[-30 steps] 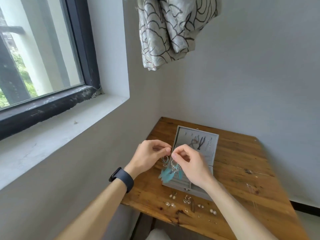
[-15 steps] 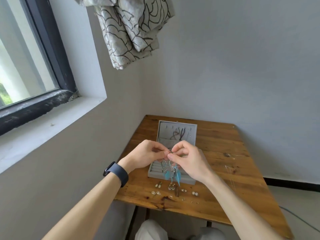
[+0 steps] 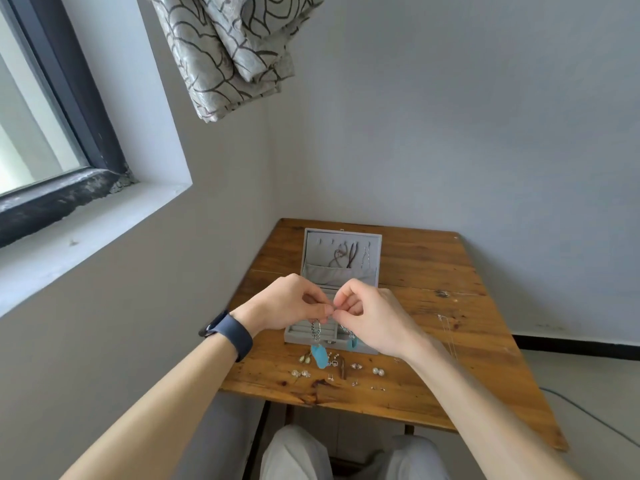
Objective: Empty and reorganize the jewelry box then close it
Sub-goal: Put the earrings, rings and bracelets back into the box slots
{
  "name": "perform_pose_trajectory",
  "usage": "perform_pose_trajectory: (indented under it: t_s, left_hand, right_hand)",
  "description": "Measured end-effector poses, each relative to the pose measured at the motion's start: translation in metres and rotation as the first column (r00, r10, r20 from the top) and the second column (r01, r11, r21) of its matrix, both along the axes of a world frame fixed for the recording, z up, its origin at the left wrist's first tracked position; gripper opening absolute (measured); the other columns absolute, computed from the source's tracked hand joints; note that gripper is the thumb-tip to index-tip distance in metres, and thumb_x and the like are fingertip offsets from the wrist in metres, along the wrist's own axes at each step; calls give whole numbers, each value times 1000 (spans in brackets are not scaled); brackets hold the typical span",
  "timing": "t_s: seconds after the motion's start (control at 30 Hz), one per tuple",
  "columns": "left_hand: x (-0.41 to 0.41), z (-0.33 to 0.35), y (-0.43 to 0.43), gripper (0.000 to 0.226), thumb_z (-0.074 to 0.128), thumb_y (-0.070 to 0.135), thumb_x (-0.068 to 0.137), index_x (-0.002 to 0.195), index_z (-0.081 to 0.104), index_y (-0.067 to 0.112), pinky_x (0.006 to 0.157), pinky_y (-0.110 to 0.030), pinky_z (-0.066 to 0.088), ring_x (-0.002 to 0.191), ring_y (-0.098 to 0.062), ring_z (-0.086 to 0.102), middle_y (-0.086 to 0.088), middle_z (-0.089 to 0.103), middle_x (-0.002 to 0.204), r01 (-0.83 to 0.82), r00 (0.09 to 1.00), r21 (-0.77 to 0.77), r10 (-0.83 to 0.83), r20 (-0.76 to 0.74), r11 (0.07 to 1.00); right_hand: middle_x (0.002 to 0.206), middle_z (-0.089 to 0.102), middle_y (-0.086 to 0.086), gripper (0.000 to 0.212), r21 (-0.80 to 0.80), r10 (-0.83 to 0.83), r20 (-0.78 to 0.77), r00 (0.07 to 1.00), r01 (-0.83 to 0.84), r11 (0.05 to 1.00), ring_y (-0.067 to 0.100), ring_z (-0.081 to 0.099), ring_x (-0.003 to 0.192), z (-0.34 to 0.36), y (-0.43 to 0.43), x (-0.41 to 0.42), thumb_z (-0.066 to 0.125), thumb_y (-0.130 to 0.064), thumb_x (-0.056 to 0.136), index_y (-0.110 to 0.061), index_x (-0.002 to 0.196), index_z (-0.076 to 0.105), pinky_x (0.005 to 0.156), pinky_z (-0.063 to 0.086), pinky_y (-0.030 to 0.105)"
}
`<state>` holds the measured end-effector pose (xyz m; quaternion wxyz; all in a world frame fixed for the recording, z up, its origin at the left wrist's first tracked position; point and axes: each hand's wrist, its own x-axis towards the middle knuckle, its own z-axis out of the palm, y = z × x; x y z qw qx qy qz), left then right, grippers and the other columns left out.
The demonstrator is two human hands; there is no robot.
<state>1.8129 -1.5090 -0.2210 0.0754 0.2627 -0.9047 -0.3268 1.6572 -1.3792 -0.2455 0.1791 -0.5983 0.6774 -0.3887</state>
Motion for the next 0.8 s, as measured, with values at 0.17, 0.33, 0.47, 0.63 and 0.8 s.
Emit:
perform_pose_trajectory:
  t_s: [0.17,0.33,0.47,0.63,0.8]
  left_hand:
    - [-5,-6,1,14,67,37,92,94,76,27,72,-22,56,77,-1,67,12,73,81,-20,1000,-79,21,8,997]
    - [-8,-13,1,13,67,34,92,91,75,24,67,-17,52,71,-1,66,10,72,78,-76,991,-28,73,-110,997]
    - [-9,-20,-2,15,65,33,94,97,75,22,68,-14,51,74,-2,66,11,72,83,-155,973,-49,144,-181,987]
    - [-18,-25,0,10,65,29,95,93,73,24,61,-9,47,69,2,65,12,71,79,-213,924,-24,194,-328,977]
    - [-19,-28,-6,14,65,35,94,90,74,25,68,-22,56,72,-5,69,9,74,81,-195,947,71,207,-246,978]
  right_hand:
    - [90,70,-12,14,3,-15,155,988,15,1000,-1,66,84,-11,-2,-6,74,-25,89,-32,95,63,72,54,15]
    - [97,73,-8,19,-23,-43,376,926,56,998,5,68,92,-24,-6,-8,76,-20,87,-28,102,67,82,57,24]
    - [102,74,-7,25,-51,-91,592,801,150,987,7,69,99,-34,-8,-6,76,-10,86,-24,106,69,84,57,24]
    - [102,75,4,24,17,-98,896,433,187,982,17,70,101,-38,-16,-2,72,-5,87,-12,109,70,82,55,28]
    - [108,75,4,17,59,-94,818,568,80,995,20,69,107,-42,-21,-4,64,-22,96,-19,109,73,91,54,36]
